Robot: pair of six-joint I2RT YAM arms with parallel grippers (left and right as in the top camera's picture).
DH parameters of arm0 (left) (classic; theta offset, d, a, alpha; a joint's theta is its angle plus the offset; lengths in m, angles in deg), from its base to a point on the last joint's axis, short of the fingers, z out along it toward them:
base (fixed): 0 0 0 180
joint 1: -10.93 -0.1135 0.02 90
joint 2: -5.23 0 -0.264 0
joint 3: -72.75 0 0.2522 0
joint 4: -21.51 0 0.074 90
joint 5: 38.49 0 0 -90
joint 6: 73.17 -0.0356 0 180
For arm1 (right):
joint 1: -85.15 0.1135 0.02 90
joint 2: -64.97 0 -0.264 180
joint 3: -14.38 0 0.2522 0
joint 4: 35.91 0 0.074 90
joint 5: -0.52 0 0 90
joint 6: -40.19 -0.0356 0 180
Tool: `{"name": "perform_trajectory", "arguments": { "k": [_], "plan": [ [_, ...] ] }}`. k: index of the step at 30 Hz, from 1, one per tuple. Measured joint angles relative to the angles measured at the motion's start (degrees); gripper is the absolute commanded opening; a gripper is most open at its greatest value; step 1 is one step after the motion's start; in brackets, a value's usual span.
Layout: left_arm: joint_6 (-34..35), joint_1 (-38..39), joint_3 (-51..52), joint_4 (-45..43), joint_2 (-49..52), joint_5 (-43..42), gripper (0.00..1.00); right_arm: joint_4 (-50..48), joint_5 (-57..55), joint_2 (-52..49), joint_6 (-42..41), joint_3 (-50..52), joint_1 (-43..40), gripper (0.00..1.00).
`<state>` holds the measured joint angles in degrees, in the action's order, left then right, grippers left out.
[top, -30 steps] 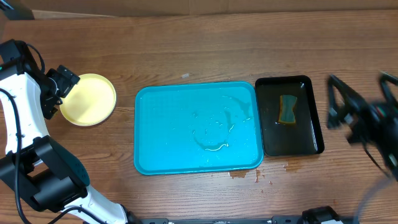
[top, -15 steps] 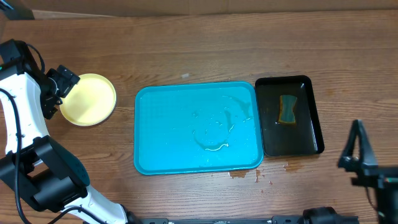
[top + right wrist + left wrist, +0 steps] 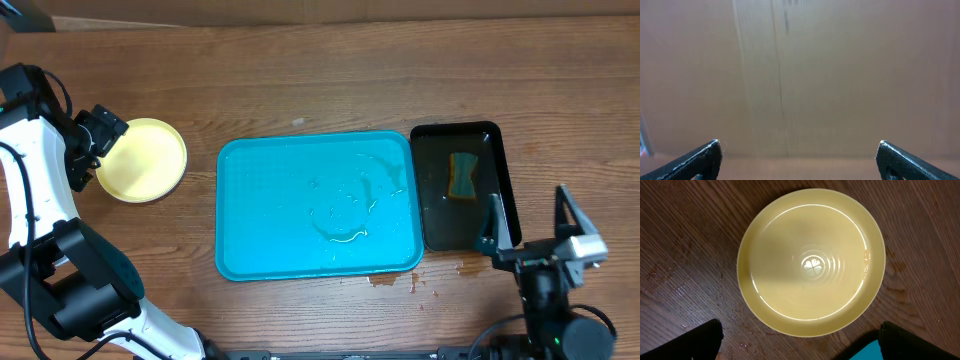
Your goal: Clean dirty plates on tray and stack at the side
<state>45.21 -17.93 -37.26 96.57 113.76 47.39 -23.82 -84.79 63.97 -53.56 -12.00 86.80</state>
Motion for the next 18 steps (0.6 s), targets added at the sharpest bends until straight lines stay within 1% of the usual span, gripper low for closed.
{"name": "perform_trajectory", "arguments": {
  "k": [10, 15, 18],
  "plan": [
    [0.0, 0.0, 0.0, 0.0, 0.0, 0.0, 1.00, -0.9, 0.5, 0.1, -1.0, 8.5, -0.1, 1.00],
    [0.0, 0.0, 0.0, 0.0, 0.0, 0.0, 1.00, -0.9, 0.5, 0.1, -1.1, 11.0, -0.1, 1.00],
    [0.0, 0.0, 0.0, 0.0, 0.0, 0.0, 1.00, 1.0, 0.6, 0.1, -1.1, 11.4, -0.1, 1.00]
  ]
}}
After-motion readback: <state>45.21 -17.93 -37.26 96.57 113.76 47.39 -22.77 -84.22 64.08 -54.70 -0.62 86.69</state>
